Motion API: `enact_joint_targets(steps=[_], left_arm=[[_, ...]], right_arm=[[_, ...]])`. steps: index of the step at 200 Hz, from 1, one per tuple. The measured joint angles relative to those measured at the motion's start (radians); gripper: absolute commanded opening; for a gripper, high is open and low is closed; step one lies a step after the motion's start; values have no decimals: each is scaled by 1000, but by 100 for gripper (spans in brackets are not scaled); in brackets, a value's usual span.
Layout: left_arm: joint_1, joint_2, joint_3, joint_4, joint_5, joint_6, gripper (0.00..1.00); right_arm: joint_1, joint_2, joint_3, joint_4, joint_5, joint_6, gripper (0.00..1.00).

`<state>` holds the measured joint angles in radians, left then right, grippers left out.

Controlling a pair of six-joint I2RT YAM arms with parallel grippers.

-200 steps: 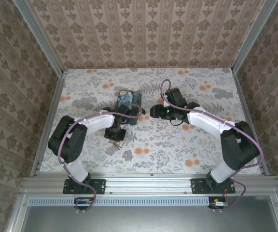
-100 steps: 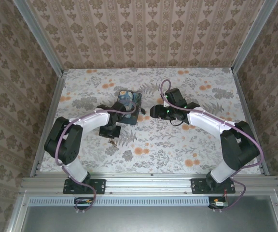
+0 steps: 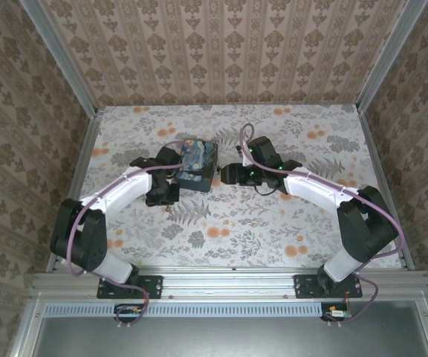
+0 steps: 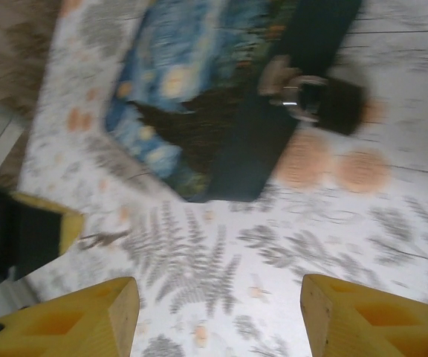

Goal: Unlock the padlock with the key

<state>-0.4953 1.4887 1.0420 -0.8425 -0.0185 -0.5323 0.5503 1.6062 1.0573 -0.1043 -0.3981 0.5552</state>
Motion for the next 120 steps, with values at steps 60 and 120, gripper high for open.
enact_joint_targets(steps=[60,120], left_arm=[[-29,-182,22,195,177,-90,0],[-45,-127,34,122,80,45,37]], right_arm=[[51,2,-49,290,-195,55,56],[44,2,-71,299,-164,60,57]])
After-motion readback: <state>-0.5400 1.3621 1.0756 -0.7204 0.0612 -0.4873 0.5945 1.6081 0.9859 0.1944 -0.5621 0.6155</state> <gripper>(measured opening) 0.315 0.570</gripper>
